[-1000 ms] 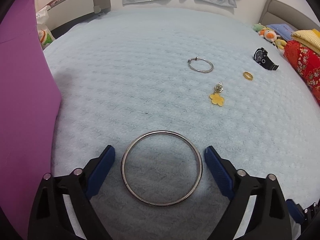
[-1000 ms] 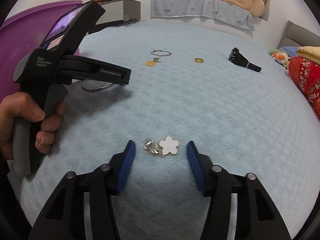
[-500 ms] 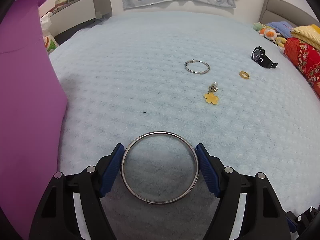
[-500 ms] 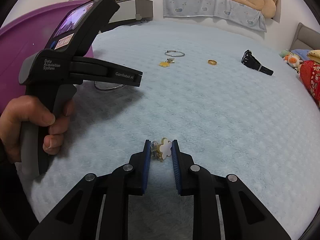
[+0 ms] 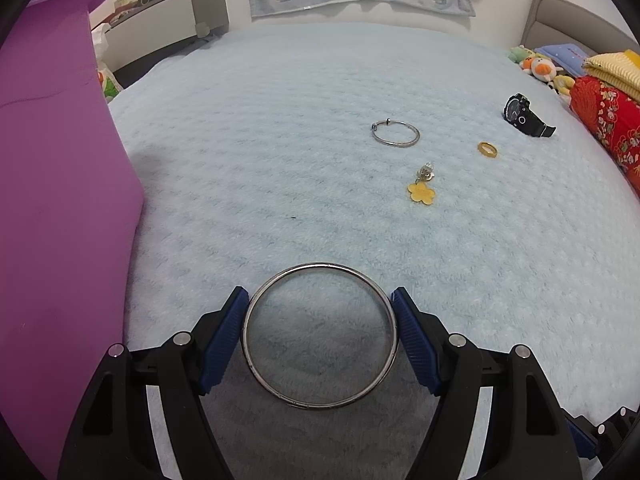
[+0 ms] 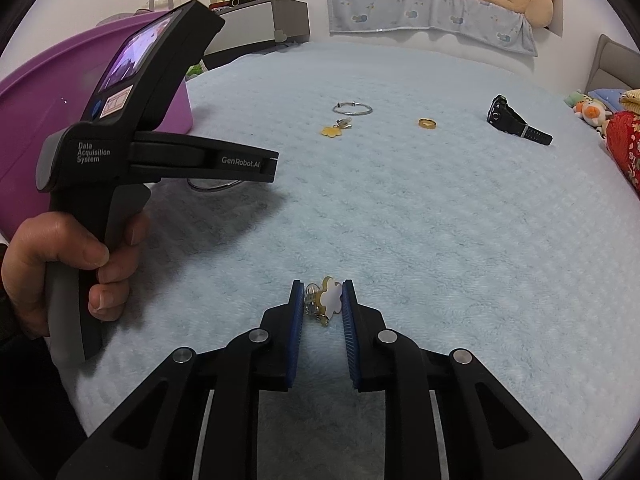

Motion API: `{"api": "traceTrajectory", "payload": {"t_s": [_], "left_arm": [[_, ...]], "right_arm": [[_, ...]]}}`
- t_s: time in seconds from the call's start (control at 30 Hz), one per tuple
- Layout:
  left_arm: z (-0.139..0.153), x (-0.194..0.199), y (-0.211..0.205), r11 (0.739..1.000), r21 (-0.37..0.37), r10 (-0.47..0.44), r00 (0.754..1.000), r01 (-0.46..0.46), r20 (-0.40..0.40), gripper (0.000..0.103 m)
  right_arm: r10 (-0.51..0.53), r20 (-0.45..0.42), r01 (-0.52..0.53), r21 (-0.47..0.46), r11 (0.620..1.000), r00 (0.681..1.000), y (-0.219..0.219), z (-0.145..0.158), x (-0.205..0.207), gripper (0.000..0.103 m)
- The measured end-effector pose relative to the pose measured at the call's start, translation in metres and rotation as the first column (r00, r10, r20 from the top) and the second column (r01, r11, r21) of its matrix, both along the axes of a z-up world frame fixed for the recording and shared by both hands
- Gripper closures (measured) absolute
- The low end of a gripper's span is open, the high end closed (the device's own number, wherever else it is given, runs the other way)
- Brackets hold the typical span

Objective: Organize jewelry
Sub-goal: 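Close the right tool on the white flower charm while the left tool grasps the silver bangle, then carry the bangle and flower charm in both tools over the pink basin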

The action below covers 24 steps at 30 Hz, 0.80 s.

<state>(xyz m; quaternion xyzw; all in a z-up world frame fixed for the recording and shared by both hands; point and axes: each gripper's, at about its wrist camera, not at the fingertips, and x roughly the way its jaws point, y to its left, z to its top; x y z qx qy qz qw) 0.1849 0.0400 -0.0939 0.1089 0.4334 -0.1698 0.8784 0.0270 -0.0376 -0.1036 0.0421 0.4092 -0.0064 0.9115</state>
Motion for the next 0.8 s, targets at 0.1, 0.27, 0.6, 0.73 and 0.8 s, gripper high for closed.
{"api": "traceTrajectory", "payload": {"t_s": [0.1, 0.27, 0.6, 0.73, 0.8], "left_arm": [[0.001, -0.002, 0.002, 1.000, -0.003, 0.004, 1.000, -0.004, -0.003, 0.032], [0.005, -0.007, 0.005, 1.000, -0.007, 0.011, 1.000, -0.011, -0.004, 0.032], [0.022, -0.020, 0.005, 1.000, -0.021, 0.008, 1.000, -0.007, 0.015, 0.032], [0.030, -0.029, 0.006, 1.000, -0.029, 0.010, 1.000, -0.010, 0.024, 0.032], [0.036, -0.034, 0.007, 0.999, -0.037, 0.013, 0.999, -0.012, 0.031, 0.032]], "right_arm": [[0.007, 0.002, -0.008, 0.002, 1.000, 1.000, 0.000, 0.002, 0.000, 0.085], [0.014, 0.011, -0.015, 0.010, 1.000, 1.000, -0.002, 0.007, -0.002, 0.085], [0.019, 0.038, -0.020, 0.018, 1.000, 0.999, -0.006, 0.022, -0.010, 0.085], [0.024, 0.057, -0.026, 0.018, 1.000, 0.998, -0.008, 0.032, -0.017, 0.085], [0.025, 0.071, -0.026, 0.015, 1.000, 0.997, -0.012, 0.039, -0.020, 0.085]]}}
